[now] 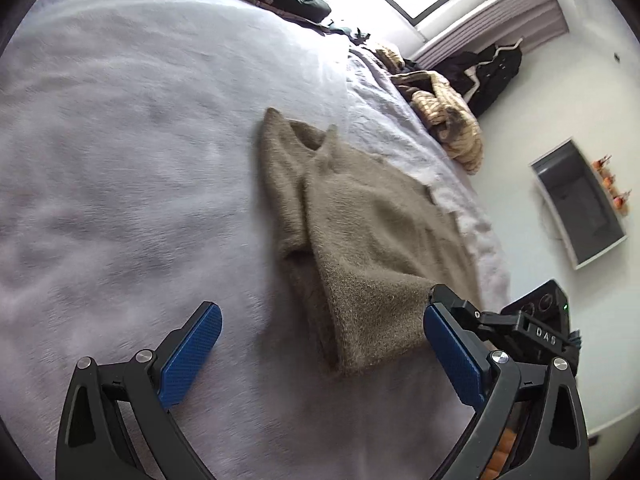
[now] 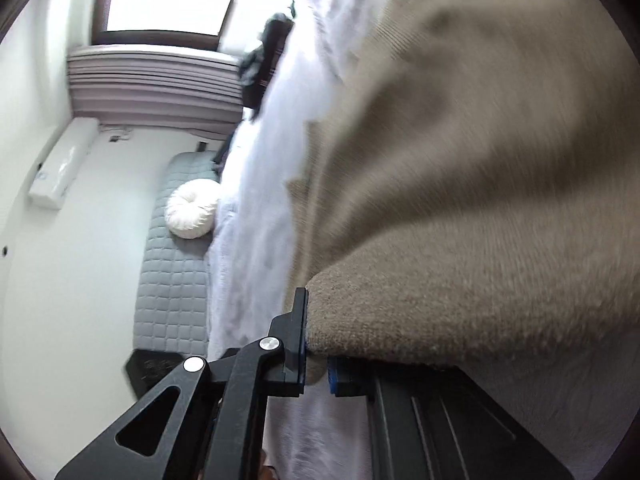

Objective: Fold small clothes

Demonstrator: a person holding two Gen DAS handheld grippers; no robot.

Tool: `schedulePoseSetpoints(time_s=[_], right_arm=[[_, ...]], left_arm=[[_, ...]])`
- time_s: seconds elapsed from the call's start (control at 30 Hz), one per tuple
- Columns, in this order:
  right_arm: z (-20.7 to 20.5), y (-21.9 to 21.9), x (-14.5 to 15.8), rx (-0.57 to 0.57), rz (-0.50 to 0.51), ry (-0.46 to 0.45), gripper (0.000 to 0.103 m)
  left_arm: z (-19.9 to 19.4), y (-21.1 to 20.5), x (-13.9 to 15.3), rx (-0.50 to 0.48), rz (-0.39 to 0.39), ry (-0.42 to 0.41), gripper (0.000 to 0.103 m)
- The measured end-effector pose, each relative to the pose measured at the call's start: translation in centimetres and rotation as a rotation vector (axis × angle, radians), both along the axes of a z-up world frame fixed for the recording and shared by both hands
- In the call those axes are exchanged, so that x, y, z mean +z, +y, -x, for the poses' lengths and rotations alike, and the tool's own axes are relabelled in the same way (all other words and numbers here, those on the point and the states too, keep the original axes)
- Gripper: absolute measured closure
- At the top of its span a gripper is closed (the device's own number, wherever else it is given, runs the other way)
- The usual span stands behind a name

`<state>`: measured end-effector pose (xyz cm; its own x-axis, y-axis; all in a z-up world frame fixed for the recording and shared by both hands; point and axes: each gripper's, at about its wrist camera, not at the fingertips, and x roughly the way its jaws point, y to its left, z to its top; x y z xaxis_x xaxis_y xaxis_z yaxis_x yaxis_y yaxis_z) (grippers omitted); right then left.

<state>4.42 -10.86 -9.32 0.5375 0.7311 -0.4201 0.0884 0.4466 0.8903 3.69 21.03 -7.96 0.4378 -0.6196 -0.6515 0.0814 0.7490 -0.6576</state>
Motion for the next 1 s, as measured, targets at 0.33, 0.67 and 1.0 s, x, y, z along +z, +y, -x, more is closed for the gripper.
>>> schedulePoseSetpoints(time_s=[0.33, 0.67, 1.0], right_arm=[[0.0, -0.2, 1.2, 0.028, -0.014, -0.034, 0.095], [1.9, -0.8, 0.0, 0.231, 0.097, 0.065, 0.091], [1.0, -6.6, 4.7, 0.140, 0.368, -0.021, 0.057]], left_arm=[[-6.7, -3.5, -1.7, -0.063, 0.220, 0.118, 0.002], [-9.5, -8.4, -1.9, -0.119, 0.107, 0.138, 0.002], [-9.7, -10.8, -1.1, -0.095, -0.108, 0.088, 0.012]])
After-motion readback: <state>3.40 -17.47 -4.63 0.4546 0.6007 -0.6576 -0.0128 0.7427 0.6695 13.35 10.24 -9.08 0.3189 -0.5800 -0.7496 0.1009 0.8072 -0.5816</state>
